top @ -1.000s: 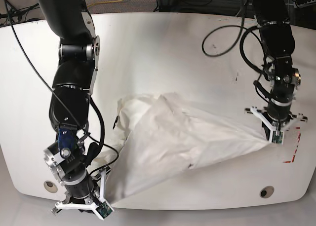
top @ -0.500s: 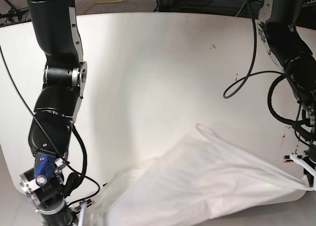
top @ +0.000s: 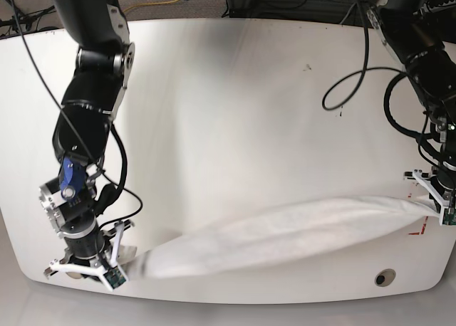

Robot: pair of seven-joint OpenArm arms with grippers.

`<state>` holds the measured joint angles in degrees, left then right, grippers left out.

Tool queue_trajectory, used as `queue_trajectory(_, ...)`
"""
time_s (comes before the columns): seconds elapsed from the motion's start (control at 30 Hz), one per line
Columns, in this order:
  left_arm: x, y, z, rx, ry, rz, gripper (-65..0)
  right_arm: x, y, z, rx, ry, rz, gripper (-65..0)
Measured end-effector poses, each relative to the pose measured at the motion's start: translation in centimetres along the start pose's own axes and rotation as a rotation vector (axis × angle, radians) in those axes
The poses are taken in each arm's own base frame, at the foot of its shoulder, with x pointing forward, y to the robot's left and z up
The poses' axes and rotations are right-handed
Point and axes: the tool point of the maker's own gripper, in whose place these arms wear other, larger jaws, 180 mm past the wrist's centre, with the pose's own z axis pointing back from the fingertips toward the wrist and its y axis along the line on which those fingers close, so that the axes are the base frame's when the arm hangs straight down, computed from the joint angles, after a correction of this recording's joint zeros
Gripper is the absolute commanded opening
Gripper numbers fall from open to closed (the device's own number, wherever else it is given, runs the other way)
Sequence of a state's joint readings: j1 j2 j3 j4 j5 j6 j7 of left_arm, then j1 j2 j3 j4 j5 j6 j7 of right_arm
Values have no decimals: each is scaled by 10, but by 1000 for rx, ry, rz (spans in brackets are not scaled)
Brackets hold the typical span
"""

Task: Fold the T-shirt properly
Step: 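Pull both grippers apart to spread the shirt across the table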

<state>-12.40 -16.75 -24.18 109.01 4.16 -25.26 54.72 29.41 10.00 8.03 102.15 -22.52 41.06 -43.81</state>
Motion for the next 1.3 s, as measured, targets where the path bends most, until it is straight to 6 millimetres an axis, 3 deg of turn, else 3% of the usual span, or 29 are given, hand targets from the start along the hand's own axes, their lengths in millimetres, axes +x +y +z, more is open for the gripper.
queue_trajectory(0.13,-39,-13,7,-44,56,-21,-650,-36,41,19,50,50,-46,-650)
queue_trajectory(0.2,-62,-15,11,-55,95,-28,-650,-65,64,26,87,117,-98,-650)
queue_trajectory(0.27,-85,-20,17,-68,127,-35,-650,-87,81,34,109,173,-133,-650)
queue_trajectory(0.47,-132,-28,33,-104,201,-54,-650,-133,122,62,194,252,-239,-650)
queue_trajectory(0.6,-154,-35,40,-132,239,-59,-650,-154,146,79,253,280,-302,-650)
queue_trajectory(0.77,-179,-24,53,-115,302,-57,-650,-175,163,97,294,314,-366,-650)
queue_trajectory(1.03,-210,-28,72,-173,379,-116,-650,-206,197,132,374,391,-433,-650)
queue_trajectory(1.3,-237,-31,86,-197,451,-124,-650,-220,229,166,465,426,-525,-631)
